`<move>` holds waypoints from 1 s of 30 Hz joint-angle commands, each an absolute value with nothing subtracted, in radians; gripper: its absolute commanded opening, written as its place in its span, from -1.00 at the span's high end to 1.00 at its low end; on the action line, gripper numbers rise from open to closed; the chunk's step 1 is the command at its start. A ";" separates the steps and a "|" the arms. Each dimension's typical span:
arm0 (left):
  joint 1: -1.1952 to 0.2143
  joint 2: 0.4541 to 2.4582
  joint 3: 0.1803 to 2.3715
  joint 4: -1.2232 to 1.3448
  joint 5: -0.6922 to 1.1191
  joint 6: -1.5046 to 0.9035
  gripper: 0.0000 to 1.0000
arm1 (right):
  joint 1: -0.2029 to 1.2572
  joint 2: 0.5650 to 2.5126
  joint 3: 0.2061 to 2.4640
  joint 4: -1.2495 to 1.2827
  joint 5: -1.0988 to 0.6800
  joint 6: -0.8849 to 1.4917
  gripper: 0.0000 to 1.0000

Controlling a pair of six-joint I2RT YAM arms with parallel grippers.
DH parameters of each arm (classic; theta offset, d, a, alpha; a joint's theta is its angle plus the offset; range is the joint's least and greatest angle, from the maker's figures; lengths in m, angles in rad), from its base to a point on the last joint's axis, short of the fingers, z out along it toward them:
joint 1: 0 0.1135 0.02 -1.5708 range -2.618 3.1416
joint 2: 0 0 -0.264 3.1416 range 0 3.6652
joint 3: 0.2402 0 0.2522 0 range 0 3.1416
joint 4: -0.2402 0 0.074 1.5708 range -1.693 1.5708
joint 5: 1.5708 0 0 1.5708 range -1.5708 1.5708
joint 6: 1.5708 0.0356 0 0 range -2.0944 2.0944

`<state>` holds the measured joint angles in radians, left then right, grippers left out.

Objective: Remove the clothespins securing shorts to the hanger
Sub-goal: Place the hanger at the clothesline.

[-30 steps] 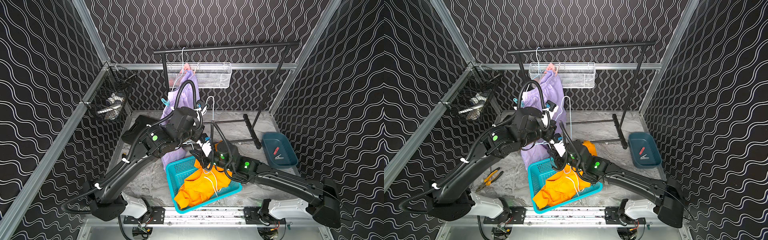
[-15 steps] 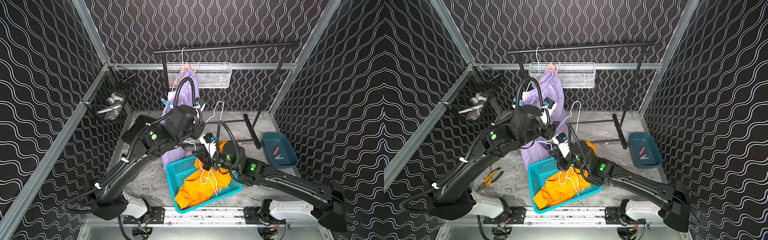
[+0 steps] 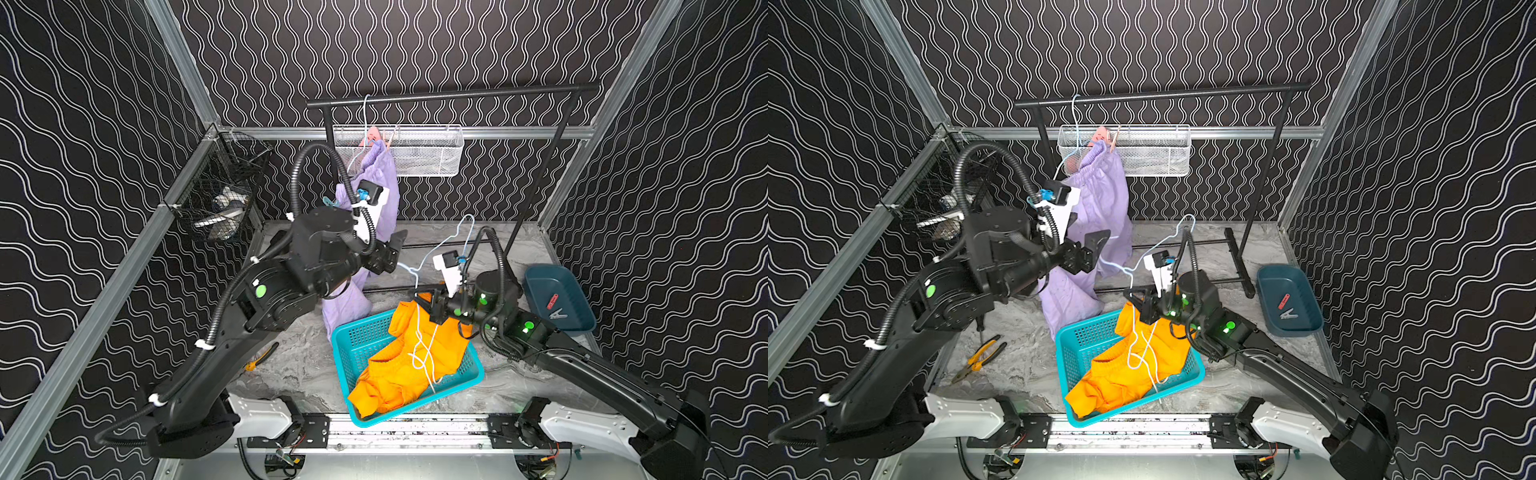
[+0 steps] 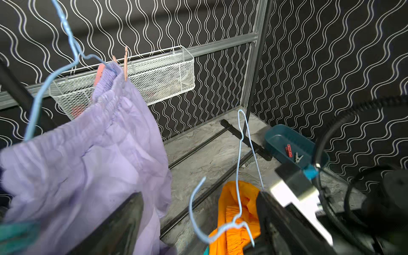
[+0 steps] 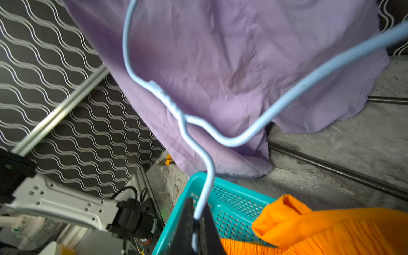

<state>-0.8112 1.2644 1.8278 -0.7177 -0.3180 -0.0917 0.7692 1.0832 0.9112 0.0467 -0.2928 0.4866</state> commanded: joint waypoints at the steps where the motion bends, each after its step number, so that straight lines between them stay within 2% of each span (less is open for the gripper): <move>1: -0.812 1.202 1.759 -0.662 -0.349 -0.137 -0.68 | 0.683 1.082 0.968 0.181 -0.462 0.625 1.00; 8: -0.812 1.067 1.550 -0.669 -0.358 -0.209 -0.67 | 0.462 1.189 1.179 0.371 -0.650 0.877 1.00; 15: -0.812 1.018 1.400 -0.670 -0.290 -0.307 -0.64 | 0.266 1.388 1.399 0.659 -0.717 1.265 1.00; 22: -0.813 0.991 1.316 -0.668 -0.252 -0.354 -0.60 | 0.165 1.604 1.612 0.873 -0.725 1.561 1.00; 30: -0.813 0.968 1.306 -0.695 -0.254 -0.366 -0.59 | 0.099 1.822 1.881 0.969 -0.721 1.765 1.00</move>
<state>-0.8116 0.9760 1.3109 -0.7025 -0.2573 -0.3405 0.1112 1.7767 1.8130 0.8646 -0.7189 1.6379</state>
